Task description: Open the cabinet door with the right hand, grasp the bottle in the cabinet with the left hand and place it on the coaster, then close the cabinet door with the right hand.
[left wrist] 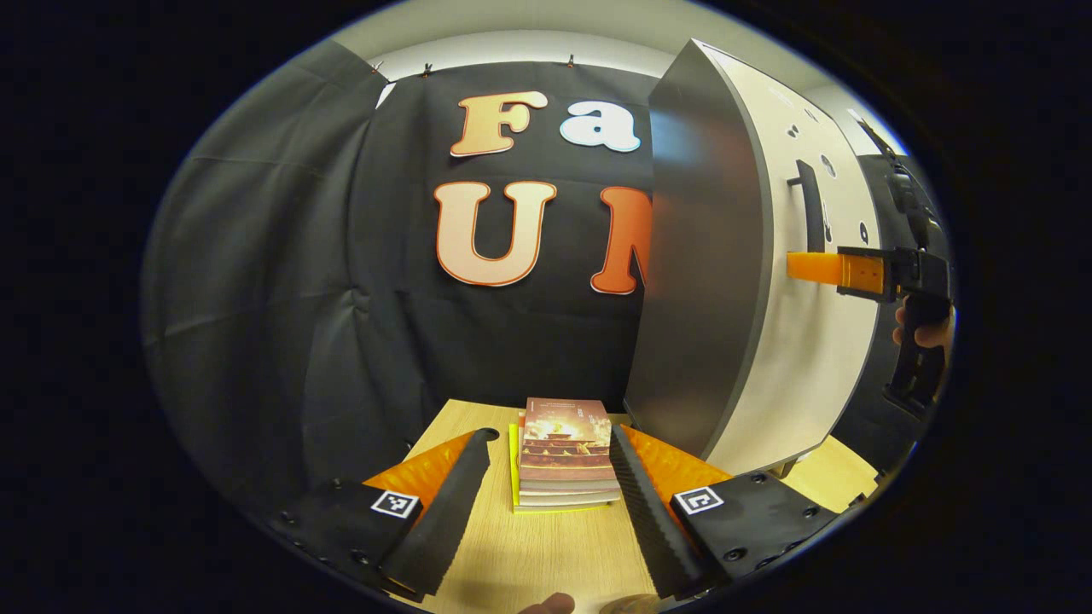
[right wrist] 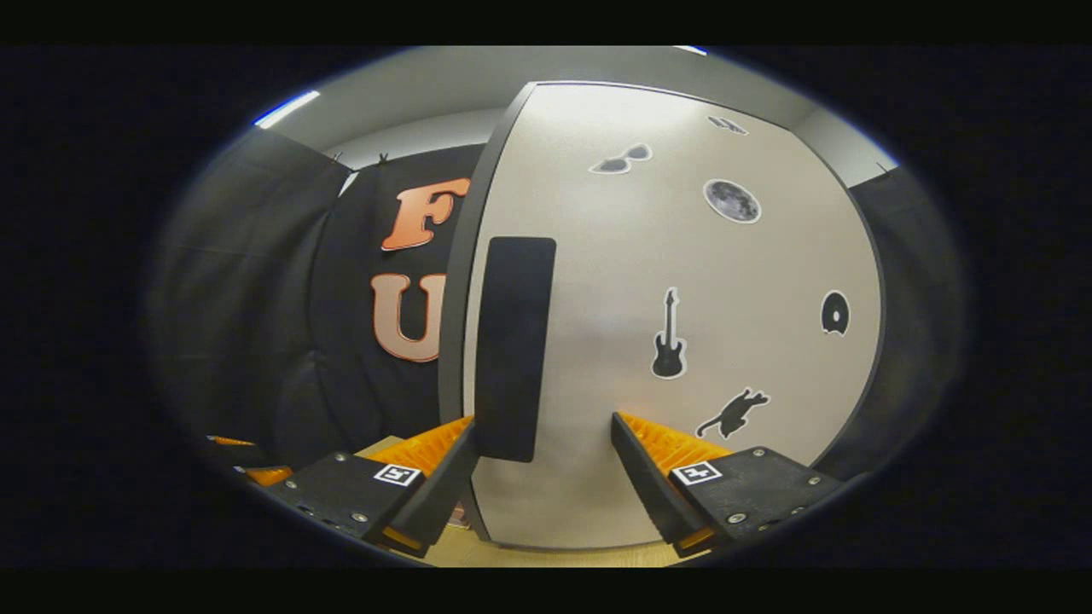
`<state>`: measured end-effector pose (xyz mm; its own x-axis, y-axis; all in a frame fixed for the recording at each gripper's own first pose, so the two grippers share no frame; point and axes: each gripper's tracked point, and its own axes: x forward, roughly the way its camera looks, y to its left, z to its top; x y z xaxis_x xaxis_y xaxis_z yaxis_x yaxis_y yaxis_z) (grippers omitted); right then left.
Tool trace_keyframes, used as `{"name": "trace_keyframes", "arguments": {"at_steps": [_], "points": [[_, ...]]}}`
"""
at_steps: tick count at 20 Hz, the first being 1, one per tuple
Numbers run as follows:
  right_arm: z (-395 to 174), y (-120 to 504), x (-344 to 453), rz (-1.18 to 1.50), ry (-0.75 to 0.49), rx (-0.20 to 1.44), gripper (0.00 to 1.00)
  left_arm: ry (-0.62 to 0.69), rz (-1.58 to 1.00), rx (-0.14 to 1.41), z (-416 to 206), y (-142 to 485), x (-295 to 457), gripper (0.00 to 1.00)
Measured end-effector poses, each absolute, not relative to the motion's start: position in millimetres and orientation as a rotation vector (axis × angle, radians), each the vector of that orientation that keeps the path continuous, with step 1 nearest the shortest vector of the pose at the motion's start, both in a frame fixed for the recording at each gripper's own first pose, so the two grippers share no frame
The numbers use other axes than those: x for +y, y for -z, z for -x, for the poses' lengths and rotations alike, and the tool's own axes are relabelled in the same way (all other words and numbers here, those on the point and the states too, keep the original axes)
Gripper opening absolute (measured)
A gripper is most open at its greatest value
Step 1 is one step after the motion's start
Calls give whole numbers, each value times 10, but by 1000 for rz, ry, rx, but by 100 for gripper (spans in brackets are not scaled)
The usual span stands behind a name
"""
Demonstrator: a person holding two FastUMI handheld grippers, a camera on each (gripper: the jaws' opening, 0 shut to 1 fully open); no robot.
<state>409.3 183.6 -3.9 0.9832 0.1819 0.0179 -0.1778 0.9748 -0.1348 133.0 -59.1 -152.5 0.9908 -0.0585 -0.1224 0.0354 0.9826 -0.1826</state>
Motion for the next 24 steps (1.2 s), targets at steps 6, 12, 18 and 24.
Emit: {"name": "trace_keyframes", "arguments": {"at_steps": [6,12,18,24], "points": [[-4078,36,1835,114,-207,-34,92,49,177,128,-1072,1339,-694,93],[-3458,-119,1757,52,-225,-46,92,22,168,95,-665,1014,-685,93],[-2371,-80,1345,46,-173,-11,92,11,147,58,-72,638,-850,93],[-1385,-39,919,52,-111,-24,92,40,127,17,515,334,-1163,93]]}}
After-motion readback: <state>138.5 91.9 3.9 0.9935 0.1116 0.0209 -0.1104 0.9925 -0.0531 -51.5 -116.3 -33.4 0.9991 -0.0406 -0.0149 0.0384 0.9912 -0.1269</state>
